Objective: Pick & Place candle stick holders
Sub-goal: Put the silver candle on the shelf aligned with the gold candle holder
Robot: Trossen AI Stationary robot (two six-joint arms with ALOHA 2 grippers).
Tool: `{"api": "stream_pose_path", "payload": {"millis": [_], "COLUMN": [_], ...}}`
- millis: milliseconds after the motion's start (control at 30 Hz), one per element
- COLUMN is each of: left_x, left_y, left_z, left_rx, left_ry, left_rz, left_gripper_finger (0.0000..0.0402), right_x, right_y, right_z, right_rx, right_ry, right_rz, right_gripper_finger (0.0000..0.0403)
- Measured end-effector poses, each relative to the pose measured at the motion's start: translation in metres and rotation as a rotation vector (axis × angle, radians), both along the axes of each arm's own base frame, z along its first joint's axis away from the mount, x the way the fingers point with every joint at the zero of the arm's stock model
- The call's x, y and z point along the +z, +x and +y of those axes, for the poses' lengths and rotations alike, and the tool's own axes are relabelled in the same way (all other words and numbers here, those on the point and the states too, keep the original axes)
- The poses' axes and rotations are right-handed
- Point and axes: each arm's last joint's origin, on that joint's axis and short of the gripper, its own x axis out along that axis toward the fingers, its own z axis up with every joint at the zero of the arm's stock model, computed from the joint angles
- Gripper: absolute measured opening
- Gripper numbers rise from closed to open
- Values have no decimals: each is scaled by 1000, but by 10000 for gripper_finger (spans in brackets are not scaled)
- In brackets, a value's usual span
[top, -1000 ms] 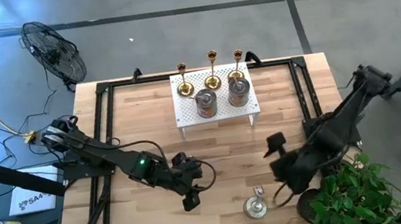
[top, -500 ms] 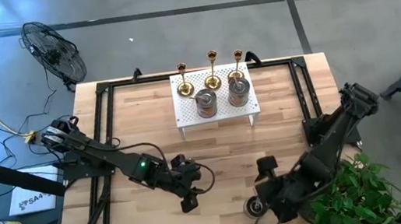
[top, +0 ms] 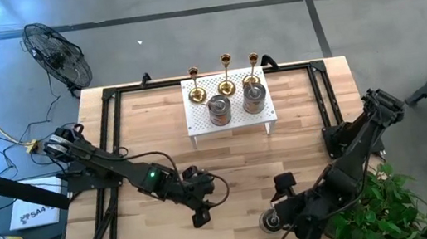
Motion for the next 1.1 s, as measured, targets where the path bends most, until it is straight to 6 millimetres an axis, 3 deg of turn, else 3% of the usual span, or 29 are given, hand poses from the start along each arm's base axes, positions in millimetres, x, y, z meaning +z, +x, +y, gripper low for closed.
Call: {"api": "stream_pose_path", "payload": {"millis": [267, 333, 733, 1100], "left_x": [0, 0, 0, 0], "left_y": [0, 0, 0, 0], "left_z": [0, 0, 0, 0], "left_rx": [0, 1, 2, 2], "left_ry": [0, 1, 1, 2], "left_rz": [0, 0, 0, 0], "left_gripper_finger": [207, 207, 207, 207], "right_x": [6, 4, -25, -17], "right_y": [8, 5, 1, 10], "right_z": [3, 1, 6, 14], "right_rx": [36, -23, -57, 28], "right_ry": [13, -33, -59, 10], "right_rz": [-96, -103, -89, -181], "right_gripper_finger": [373, 375, 400, 399]}}
